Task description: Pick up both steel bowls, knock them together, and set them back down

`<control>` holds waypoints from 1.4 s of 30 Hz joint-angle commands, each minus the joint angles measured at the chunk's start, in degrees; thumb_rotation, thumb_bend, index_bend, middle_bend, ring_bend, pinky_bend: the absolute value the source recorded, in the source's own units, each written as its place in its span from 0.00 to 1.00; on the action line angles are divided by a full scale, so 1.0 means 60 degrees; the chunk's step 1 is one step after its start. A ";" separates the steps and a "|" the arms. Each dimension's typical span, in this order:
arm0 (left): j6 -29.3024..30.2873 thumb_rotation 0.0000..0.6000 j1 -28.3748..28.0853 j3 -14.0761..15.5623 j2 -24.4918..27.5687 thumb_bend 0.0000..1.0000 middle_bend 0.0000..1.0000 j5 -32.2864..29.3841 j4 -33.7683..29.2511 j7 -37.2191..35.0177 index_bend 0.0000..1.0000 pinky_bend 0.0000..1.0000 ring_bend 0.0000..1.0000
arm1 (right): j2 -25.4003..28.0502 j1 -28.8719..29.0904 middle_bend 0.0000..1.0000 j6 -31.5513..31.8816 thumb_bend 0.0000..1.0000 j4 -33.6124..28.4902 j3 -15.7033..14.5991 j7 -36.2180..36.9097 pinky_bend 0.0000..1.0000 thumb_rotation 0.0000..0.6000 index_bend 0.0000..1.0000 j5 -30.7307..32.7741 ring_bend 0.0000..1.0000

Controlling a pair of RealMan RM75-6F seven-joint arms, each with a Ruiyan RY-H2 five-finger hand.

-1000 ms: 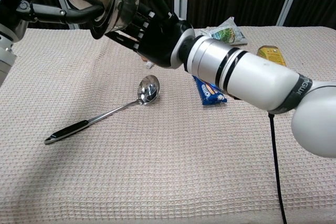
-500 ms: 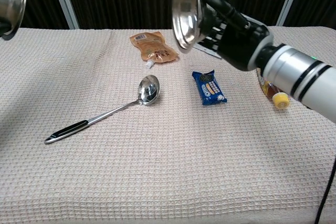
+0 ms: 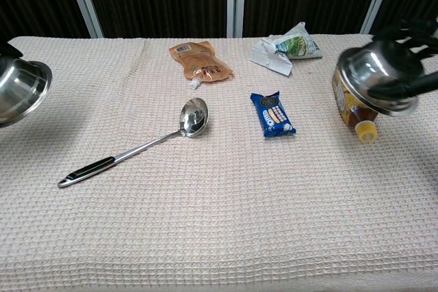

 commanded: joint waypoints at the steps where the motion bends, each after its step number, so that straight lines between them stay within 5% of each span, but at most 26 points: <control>1: -0.0292 1.00 -0.0183 -0.0065 -0.0187 0.03 0.50 -0.0129 0.0284 0.0253 0.55 0.61 0.44 | 0.0143 -0.1149 0.34 0.1119 0.20 -0.0825 0.0013 -0.2074 0.44 1.00 0.47 0.1639 0.29; 11: -0.1477 1.00 -0.0506 0.0064 -0.0303 0.02 0.49 -0.0359 0.0754 0.0587 0.53 0.58 0.41 | 0.0054 -0.1324 0.33 0.0517 0.20 -0.0404 0.0318 -0.2106 0.43 1.00 0.46 0.1778 0.28; 14: -0.1849 1.00 -0.0592 0.0115 -0.0269 0.00 0.40 -0.0439 0.0821 0.0716 0.38 0.52 0.33 | 0.0041 -0.1379 0.32 0.0384 0.19 -0.0346 0.0403 -0.2059 0.42 1.00 0.45 0.1781 0.28; 18: -0.1941 1.00 -0.0617 0.0098 -0.0205 0.00 0.09 -0.0481 0.0712 0.0602 0.06 0.28 0.05 | 0.0216 -0.1388 0.24 -0.0220 0.10 -0.0407 0.0393 -0.1965 0.32 1.00 0.28 0.1881 0.17; 22: -0.1466 1.00 -0.0513 -0.0007 -0.0256 0.00 0.00 -0.0415 0.0747 0.0467 0.02 0.17 0.00 | 0.0613 -0.1321 0.01 -0.0847 0.00 -0.0435 0.0224 -0.1944 0.01 1.00 0.00 0.1678 0.00; 29: -0.0932 1.00 -0.0239 -0.0183 -0.0167 0.00 0.00 -0.0589 0.0579 0.0711 0.02 0.11 0.00 | 0.0379 -0.1504 0.00 -0.0570 0.00 -0.0055 0.0438 -0.1295 0.00 1.00 0.00 0.1093 0.00; 36: 0.1902 1.00 0.1567 -0.0899 -0.0593 0.00 0.01 -0.1665 -0.0059 0.1628 0.02 0.11 0.00 | -0.0351 -0.1987 0.00 0.0658 0.00 0.1424 0.0179 0.0040 0.00 1.00 0.00 -0.0842 0.00; 42: 0.2911 1.00 0.2988 -0.0477 -0.0307 0.00 0.04 -0.2095 -0.1379 0.2521 0.02 0.15 0.00 | -0.0729 -0.2336 0.00 0.0910 0.00 0.2397 -0.0073 0.0822 0.00 1.00 0.00 -0.1513 0.00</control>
